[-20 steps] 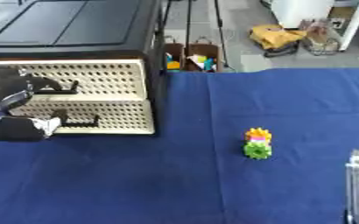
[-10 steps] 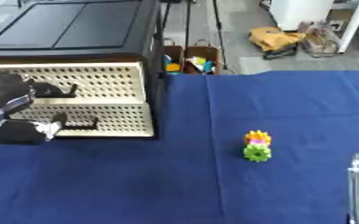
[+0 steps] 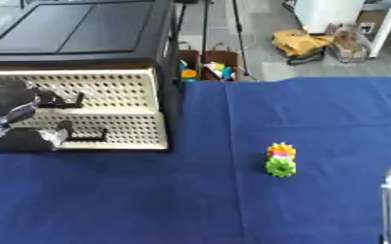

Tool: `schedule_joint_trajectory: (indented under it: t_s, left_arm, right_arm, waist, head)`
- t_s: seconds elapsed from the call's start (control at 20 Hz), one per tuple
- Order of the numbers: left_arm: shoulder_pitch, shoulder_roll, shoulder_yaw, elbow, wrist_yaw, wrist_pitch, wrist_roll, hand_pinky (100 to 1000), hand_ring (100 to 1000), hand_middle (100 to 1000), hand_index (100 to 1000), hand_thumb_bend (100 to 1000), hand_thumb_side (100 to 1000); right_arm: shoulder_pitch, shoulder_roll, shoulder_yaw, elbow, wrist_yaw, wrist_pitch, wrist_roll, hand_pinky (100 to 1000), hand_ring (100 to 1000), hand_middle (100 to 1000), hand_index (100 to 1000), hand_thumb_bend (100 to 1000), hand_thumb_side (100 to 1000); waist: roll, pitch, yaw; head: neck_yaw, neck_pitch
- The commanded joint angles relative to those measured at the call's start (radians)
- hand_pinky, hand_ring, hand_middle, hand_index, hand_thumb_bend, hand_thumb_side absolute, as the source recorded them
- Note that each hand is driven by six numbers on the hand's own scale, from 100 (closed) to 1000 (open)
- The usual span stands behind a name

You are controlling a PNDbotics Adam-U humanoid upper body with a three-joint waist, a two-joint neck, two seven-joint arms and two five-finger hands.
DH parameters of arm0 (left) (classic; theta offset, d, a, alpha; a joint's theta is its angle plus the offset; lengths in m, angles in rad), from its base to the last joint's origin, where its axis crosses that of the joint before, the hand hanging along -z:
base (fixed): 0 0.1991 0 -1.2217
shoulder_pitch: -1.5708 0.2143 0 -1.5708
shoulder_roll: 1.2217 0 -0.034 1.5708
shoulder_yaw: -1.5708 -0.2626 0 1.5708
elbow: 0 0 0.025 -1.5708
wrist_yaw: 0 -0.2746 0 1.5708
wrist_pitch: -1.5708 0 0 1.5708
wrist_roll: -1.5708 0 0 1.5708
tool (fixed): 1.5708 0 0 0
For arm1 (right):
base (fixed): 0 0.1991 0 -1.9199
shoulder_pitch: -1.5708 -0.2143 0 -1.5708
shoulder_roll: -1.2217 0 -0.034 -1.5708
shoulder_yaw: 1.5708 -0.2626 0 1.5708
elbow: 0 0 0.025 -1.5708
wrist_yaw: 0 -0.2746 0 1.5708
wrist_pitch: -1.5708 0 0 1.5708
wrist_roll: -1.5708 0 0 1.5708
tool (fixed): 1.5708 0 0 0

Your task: Pick up objects from table and place into drawer.

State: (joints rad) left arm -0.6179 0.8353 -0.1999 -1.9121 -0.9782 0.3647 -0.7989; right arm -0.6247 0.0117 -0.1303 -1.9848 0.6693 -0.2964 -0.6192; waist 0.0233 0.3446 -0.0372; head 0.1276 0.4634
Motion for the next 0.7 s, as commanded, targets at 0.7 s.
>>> schedule_joint_trajectory:
  t_s: [0.7]
  left_arm:
    - [-0.004,0.013,-0.001,0.008,0.023,0.017,0.011,100,100,100,733,100,751]
  right_arm:
    - [-0.015,-0.013,-0.006,-0.015,-0.011,0.011,-0.012,674,533,470,753,100,1000]
  waist:
    - [-0.002,-0.018,0.001]
  head:
    - [0.001,-0.013]
